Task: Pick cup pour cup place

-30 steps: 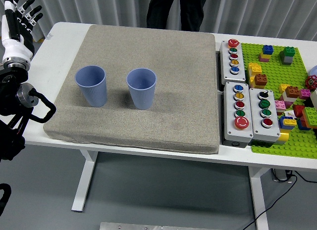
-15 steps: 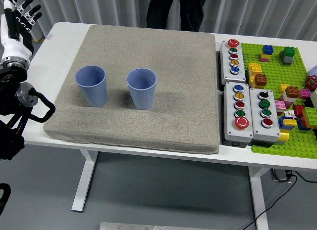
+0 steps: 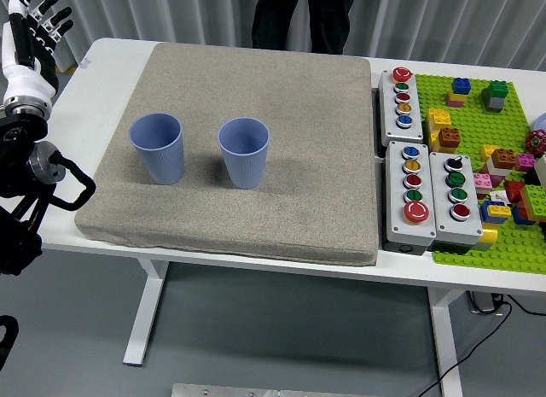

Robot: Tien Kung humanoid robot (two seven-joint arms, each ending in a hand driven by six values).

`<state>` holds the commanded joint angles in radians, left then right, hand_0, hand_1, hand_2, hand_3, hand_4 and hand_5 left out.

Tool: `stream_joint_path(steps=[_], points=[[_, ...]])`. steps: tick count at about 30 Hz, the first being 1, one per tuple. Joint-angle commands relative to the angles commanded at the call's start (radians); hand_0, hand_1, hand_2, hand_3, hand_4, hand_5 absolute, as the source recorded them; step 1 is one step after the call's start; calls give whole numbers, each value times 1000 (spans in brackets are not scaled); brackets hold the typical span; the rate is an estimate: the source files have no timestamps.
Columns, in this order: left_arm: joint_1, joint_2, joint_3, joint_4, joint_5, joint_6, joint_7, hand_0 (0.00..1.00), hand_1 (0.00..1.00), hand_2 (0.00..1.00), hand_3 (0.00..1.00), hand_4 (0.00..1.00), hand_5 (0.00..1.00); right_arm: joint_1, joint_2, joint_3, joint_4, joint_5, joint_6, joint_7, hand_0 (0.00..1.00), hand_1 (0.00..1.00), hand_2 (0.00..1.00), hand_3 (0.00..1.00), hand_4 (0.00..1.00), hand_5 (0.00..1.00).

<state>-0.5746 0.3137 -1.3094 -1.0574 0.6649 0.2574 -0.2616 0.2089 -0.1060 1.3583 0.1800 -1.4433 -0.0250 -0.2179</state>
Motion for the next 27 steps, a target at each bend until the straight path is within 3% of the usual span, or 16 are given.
stream_joint_path(steps=[17, 18, 27], points=[[35, -6, 11, -4, 11, 2, 2, 740, 728, 817, 904, 843, 998, -39, 4, 42, 0, -49, 12, -1, 692, 661, 588, 590, 2, 18], [36, -7, 11, -4, 11, 3, 2, 740, 729, 816, 904, 840, 998, -41, 4, 44, 0, -50, 13, 0, 692, 660, 590, 597, 2, 68], [41, 4, 16, -11, 17, 5, 5, 740, 729, 816, 904, 839, 998, -58, 4, 68, 0, -74, 17, 1, 692, 660, 590, 599, 4, 75]])
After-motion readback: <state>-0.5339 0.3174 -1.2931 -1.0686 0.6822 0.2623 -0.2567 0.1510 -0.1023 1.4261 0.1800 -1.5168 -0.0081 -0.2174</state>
